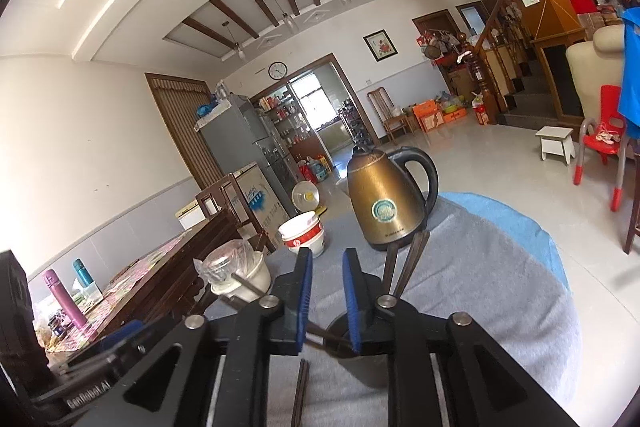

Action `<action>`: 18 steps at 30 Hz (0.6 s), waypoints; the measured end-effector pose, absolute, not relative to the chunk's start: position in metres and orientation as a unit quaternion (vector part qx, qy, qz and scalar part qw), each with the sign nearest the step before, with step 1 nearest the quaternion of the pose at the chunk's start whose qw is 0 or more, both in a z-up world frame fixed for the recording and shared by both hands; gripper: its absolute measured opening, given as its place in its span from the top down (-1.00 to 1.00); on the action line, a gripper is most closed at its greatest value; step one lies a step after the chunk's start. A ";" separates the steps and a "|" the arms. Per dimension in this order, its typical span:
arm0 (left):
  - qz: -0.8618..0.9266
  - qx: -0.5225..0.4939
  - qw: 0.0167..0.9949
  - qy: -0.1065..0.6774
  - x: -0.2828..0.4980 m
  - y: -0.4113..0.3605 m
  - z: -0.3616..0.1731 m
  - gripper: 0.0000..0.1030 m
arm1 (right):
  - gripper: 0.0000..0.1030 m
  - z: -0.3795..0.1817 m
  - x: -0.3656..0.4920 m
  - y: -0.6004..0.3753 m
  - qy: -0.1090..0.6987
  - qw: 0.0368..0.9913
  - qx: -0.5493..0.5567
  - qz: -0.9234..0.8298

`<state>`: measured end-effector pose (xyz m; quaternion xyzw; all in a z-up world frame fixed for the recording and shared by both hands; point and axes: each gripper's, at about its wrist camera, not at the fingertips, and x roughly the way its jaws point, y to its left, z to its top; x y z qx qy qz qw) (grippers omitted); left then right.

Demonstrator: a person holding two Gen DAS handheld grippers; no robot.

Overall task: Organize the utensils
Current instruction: 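Open the left gripper over the holder while the right gripper releases its chopstick, then move both open grippers back toward the last chopstick on the cloth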

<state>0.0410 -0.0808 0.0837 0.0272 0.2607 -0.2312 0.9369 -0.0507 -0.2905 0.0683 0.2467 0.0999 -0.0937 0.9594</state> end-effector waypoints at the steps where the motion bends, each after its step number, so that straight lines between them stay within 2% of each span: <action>1: -0.228 0.034 0.936 0.264 0.038 -0.079 0.081 -0.52 | 0.54 0.068 -0.053 -0.289 0.102 0.959 0.247 -0.092; 4: -0.218 0.052 0.936 0.273 0.030 -0.075 0.074 -0.54 | 0.24 0.066 -0.060 -0.283 0.106 0.958 0.249 -0.094; 5: -0.217 0.057 0.935 0.275 0.027 -0.074 0.072 -0.54 | 0.01 0.064 -0.064 -0.282 0.105 0.958 0.250 -0.095; 6: -0.216 0.061 0.934 0.277 0.024 -0.073 0.070 -0.55 | -0.11 0.063 -0.067 -0.280 0.103 0.958 0.250 -0.097; 18: -0.204 0.080 0.929 0.298 0.000 -0.048 0.064 -0.57 | -0.14 0.058 -0.095 -0.266 0.120 0.957 0.248 -0.090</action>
